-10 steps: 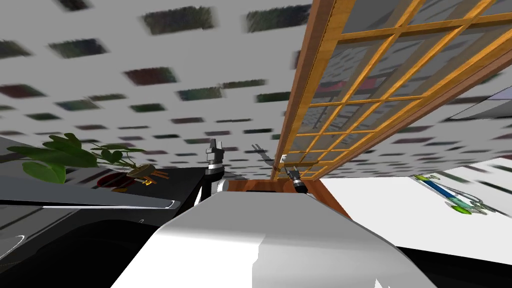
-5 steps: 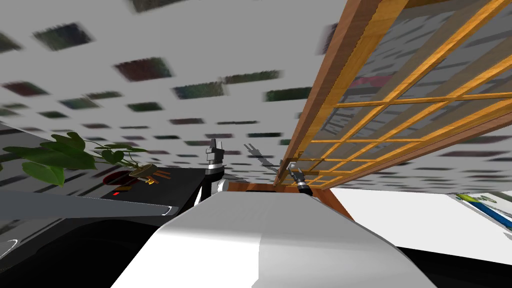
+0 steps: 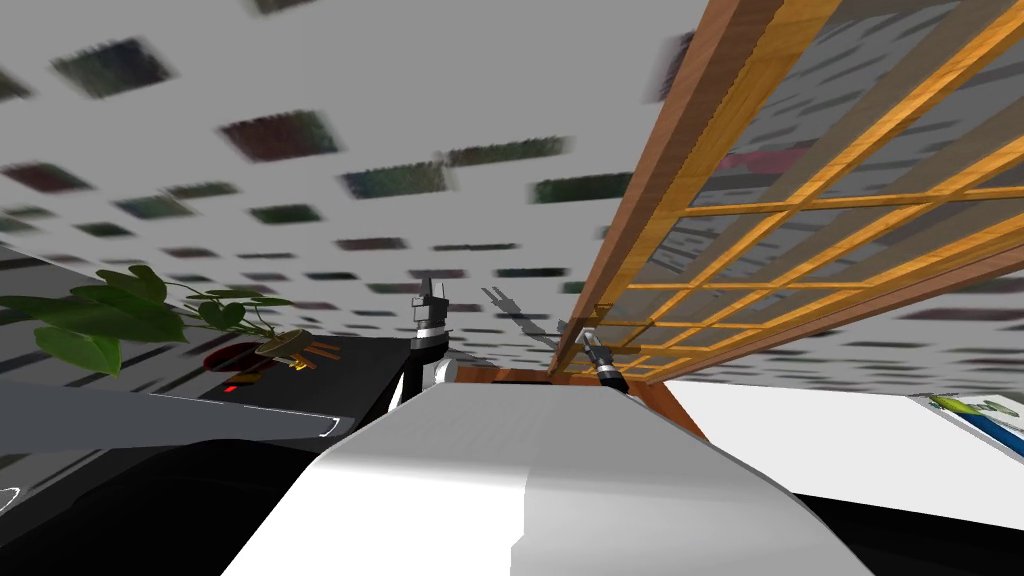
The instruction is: Pull the door open
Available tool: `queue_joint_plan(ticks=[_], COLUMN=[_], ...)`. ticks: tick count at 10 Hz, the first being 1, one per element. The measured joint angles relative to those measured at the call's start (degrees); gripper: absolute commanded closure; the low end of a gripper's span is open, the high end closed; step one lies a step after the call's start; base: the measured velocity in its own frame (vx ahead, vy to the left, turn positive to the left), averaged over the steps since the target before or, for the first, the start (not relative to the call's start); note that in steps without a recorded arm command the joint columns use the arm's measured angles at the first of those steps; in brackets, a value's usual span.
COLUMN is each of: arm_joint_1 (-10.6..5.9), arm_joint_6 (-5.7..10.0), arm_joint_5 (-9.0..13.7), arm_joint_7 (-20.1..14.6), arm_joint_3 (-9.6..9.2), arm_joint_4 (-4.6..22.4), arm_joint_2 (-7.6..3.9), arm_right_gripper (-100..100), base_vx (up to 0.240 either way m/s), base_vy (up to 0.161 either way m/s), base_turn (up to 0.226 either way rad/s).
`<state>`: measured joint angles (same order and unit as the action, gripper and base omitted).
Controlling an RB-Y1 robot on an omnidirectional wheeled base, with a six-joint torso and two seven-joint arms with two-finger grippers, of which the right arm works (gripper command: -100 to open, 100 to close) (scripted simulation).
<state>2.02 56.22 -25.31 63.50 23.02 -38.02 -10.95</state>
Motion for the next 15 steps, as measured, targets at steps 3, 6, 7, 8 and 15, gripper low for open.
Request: queue_joint_plan(ticks=[3, 6, 7, 8, 15], arm_joint_1=[-0.02, -0.24, -0.22, -0.45, -0.88], arm_joint_6=[-0.01, 0.07, -0.03, 0.03, -0.25], arm_joint_5=[0.0, 0.6, 1.0, 1.4, 4.0], arm_joint_7=[0.0, -2.5, -4.0, -5.6, -16.1], arm_joint_3=[-0.02, -0.45, -0.8, -1.11, -3.34], arm_joint_4=[0.0, 0.3, 0.1, 0.4, 0.5], arm_joint_2=[0.02, -0.24, -0.32, -0.43, -0.91], arm_right_gripper=[100, 100, 100, 100, 100], base_vx=[-0.004, -0.019, -0.027, -0.028, -0.025], base_vy=[-0.001, -0.007, -0.011, -0.008, -0.007], base_turn=[-0.001, 0.008, 0.015, 0.014, 0.007])
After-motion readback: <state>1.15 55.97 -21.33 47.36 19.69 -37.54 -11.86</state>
